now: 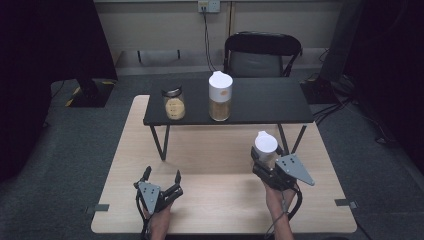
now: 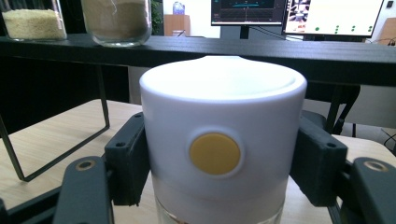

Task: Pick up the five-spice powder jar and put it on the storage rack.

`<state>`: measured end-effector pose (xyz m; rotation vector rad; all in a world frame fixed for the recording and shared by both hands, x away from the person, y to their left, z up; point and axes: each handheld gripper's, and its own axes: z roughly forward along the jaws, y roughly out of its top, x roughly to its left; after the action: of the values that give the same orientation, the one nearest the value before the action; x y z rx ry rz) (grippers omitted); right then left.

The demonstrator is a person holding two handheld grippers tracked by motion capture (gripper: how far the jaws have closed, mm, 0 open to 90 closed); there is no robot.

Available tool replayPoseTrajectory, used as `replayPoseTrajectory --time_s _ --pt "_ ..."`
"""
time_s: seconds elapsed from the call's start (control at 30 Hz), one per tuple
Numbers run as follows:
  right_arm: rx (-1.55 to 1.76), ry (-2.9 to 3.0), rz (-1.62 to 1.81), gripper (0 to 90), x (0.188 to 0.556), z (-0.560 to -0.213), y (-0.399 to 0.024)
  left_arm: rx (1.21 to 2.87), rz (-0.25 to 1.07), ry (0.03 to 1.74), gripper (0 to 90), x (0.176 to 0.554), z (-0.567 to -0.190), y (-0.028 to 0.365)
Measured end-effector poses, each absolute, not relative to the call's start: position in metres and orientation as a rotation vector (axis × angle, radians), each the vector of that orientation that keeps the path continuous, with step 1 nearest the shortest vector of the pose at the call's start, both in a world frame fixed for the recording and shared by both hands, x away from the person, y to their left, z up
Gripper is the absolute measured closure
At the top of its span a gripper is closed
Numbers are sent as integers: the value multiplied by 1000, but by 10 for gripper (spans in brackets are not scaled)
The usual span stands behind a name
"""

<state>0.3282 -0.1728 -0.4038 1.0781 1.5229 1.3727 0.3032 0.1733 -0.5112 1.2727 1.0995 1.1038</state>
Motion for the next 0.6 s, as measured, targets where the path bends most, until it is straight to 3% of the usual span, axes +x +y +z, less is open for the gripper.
replayPoseTrajectory --time_s 0.6 --pt "1044 1535 1370 302 330 -384 -173 1272 1104 1099 34 303 -511 173"
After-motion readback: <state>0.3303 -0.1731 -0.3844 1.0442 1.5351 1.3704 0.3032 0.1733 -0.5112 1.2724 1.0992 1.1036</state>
